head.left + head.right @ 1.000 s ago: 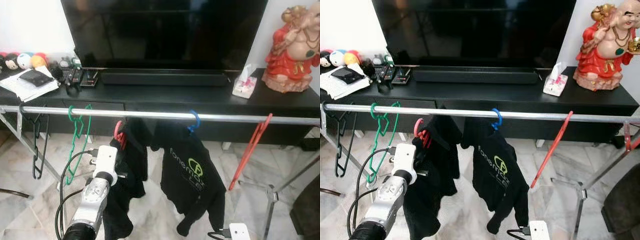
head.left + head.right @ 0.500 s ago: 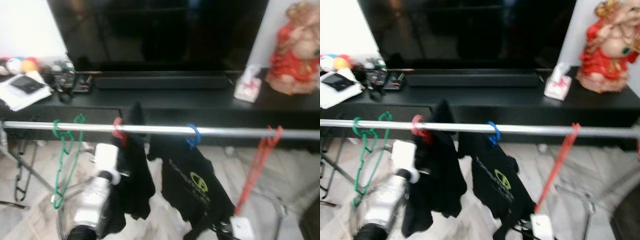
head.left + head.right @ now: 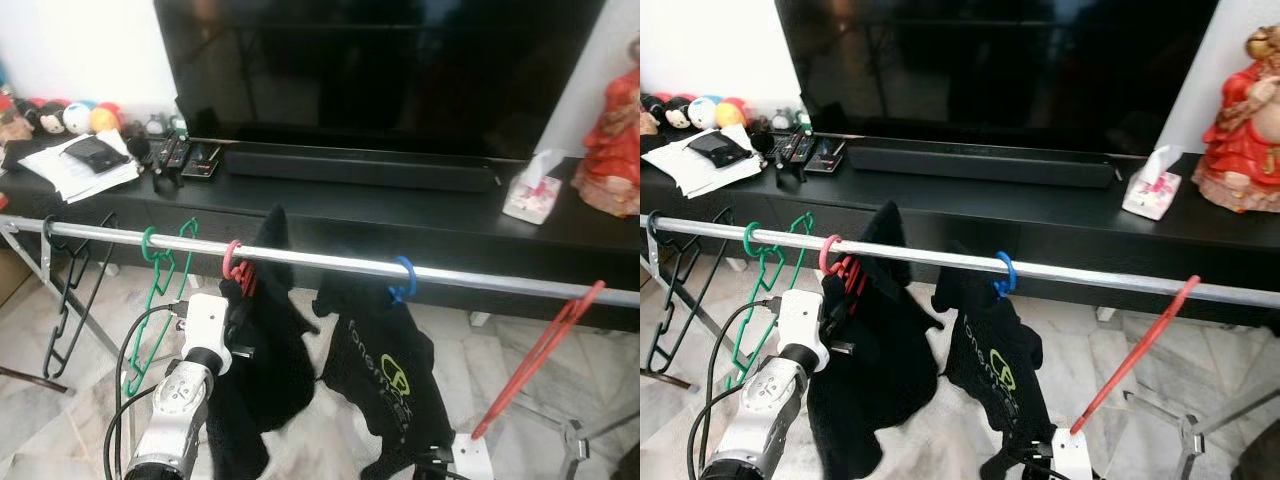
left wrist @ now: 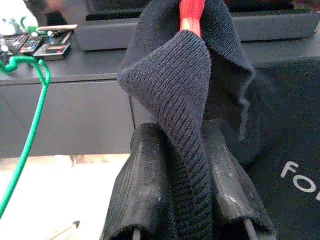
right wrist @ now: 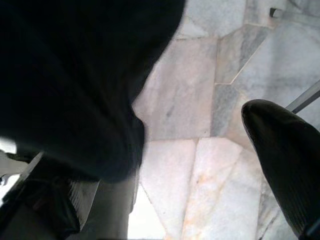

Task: Hang hanger

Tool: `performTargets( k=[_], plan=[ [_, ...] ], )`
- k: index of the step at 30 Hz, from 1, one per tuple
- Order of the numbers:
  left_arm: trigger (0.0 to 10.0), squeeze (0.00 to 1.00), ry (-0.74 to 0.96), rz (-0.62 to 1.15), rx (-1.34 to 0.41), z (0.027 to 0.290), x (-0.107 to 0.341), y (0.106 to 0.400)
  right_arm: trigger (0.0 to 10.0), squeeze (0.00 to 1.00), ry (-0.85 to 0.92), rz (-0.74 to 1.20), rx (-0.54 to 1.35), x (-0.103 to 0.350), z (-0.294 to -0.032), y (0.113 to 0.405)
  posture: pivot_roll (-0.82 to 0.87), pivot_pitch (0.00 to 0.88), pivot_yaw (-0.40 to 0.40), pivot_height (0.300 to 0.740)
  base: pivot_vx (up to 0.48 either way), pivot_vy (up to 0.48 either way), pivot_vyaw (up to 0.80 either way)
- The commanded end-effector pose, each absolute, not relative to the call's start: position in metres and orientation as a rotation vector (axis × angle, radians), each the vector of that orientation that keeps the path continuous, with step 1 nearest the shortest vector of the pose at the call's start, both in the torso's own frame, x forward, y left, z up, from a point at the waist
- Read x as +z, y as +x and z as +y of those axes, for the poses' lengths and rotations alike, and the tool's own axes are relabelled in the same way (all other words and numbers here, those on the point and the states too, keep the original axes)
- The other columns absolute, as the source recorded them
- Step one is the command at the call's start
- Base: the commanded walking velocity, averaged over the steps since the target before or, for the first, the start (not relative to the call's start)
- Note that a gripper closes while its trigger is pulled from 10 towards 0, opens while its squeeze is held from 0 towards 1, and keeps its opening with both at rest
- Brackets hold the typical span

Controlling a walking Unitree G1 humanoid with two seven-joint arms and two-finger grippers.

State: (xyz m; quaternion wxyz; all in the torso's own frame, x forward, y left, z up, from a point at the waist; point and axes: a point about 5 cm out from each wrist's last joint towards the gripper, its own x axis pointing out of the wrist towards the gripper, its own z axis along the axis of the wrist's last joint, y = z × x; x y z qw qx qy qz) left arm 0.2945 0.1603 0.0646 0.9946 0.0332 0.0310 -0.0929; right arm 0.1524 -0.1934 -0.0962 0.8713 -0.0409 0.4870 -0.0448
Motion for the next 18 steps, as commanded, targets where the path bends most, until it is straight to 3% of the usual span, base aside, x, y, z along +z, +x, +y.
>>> performTargets(
  k=[1, 18],
  plan=[
    [10.0, 0.0, 0.055, 0.022, -0.186, 0.157, 0.076, 0.303, 10.0, 0.0, -0.095, 1.031, -0.09, -0.098, -0.191, 0.149, -0.14, 0.0, 0.008, 0.74, 0.0, 0.0, 0.0],
    [10.0, 0.0, 0.017, 0.114, -0.143, 0.155, 0.073, 0.324, 10.0, 0.0, -0.101, 1.048, -0.122, -0.096, -0.228, 0.135, -0.14, 0.0, 0.019, 0.74, 0.0, 0.0, 0.0]
  ],
)
